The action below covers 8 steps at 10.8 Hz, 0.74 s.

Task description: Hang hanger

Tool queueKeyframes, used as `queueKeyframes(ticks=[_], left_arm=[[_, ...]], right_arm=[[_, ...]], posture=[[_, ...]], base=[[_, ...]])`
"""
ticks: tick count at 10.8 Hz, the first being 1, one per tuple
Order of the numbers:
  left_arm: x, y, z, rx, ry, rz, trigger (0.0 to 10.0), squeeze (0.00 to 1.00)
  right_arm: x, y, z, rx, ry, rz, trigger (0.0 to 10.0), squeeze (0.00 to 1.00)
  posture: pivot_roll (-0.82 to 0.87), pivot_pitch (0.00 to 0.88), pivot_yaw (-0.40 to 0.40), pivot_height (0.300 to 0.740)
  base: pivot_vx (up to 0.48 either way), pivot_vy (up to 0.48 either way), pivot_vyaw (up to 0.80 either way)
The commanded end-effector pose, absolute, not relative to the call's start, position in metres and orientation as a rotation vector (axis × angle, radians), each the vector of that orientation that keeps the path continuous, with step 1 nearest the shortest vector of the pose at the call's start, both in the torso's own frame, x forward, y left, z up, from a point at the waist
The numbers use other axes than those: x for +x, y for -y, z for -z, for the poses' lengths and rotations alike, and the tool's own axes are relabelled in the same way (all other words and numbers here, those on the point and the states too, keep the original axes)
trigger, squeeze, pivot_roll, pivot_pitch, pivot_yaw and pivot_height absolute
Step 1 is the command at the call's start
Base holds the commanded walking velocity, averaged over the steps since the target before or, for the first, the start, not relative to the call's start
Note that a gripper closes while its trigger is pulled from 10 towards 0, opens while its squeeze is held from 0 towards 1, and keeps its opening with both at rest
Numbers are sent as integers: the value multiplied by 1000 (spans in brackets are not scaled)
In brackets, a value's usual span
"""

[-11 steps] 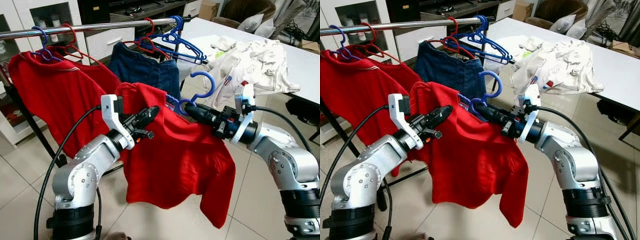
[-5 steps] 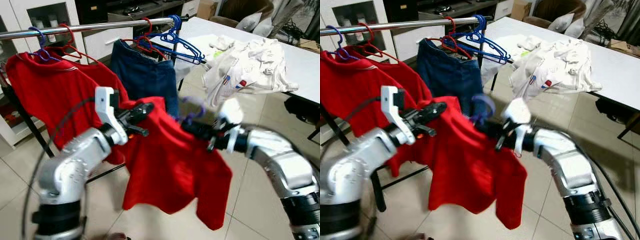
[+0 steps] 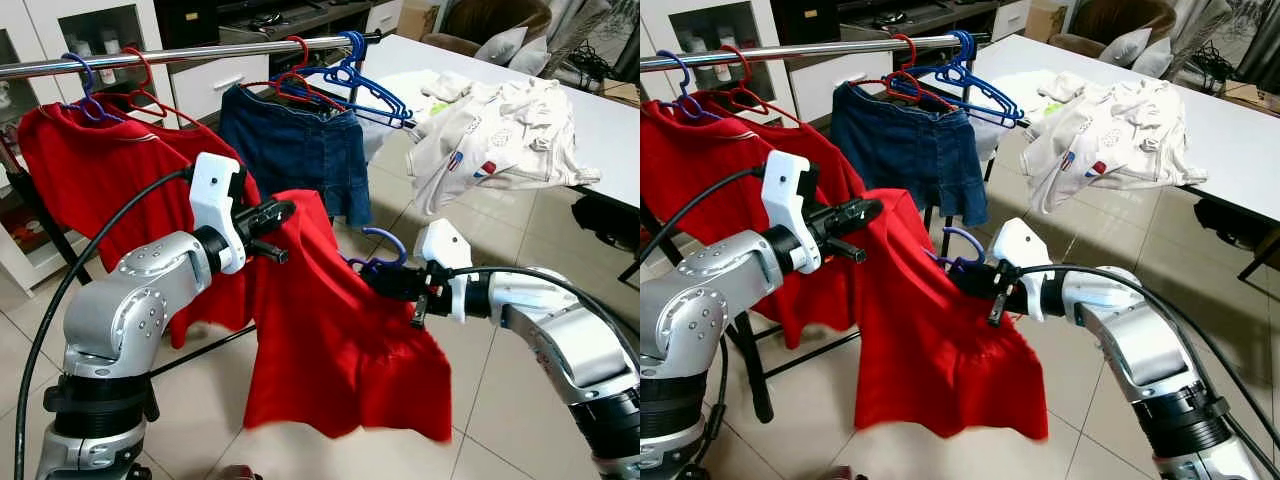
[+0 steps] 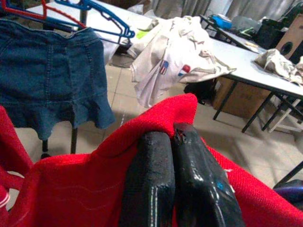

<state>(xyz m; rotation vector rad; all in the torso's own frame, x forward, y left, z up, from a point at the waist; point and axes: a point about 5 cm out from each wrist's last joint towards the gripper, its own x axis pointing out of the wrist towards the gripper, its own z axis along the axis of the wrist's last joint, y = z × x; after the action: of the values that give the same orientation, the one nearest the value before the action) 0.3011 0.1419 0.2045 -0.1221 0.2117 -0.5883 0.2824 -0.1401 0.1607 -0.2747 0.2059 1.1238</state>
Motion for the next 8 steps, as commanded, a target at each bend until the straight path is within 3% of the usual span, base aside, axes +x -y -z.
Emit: queueKeyframes(ticks=[1, 4, 6, 8], left_arm=[[307, -150, -215, -86, -178, 516, 0, 0], [307, -143, -213, -91, -195, 514, 0, 0], [304, -128, -231, -142, -118, 607, 0, 0], [308, -134, -233, -62, -122, 558, 0, 0]], right_arm=[[284, 149, -165, -260, -189, -1088, 0, 0], [290, 155, -184, -172, -103, -1028, 0, 0], [287, 159, -151, -433, -325, -1022, 0, 0], [282, 156, -145, -476, -374, -1059, 0, 0]], posture=[[79, 0, -72, 740], [81, 0, -70, 740], [88, 0, -72, 740], [93, 0, -73, 740]], base=[[0, 0, 0], [0, 0, 0], [0, 0, 0], [0, 0, 0]])
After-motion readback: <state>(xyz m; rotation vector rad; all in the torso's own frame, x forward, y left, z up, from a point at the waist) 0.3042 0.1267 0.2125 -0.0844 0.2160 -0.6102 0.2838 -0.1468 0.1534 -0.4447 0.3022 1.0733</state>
